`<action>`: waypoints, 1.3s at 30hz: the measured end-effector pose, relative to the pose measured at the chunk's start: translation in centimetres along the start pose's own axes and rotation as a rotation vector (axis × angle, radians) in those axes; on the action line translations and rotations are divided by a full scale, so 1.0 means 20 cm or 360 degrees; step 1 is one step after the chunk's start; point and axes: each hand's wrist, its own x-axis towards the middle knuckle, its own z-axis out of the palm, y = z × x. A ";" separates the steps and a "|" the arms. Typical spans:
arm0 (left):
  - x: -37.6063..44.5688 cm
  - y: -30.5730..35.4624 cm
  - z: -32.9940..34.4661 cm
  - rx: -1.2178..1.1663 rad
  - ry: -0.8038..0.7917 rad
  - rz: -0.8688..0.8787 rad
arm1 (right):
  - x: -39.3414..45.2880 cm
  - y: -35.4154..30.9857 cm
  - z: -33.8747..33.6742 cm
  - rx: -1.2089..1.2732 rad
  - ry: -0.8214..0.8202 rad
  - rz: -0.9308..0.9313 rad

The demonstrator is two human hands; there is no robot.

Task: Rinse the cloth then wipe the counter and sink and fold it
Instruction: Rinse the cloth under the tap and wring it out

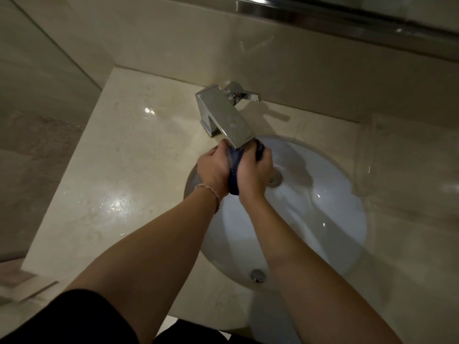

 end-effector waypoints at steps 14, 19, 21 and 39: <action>-0.01 -0.06 0.10 0.0017 0.0120 -0.0024 | 0.24 0.04 -0.04 -0.0610 0.0106 -0.0018; -0.01 -0.03 0.09 -0.0389 0.0098 -0.0072 | 0.21 0.03 -0.04 -0.0452 -0.0174 -0.0144; 0.00 -0.06 0.08 -0.0501 0.0058 -0.0200 | 0.15 0.05 -0.06 -0.0468 -0.0141 -0.0188; -0.03 -0.08 0.09 0.0000 0.0058 0.0003 | 0.18 0.03 -0.06 -0.0609 0.0085 0.0104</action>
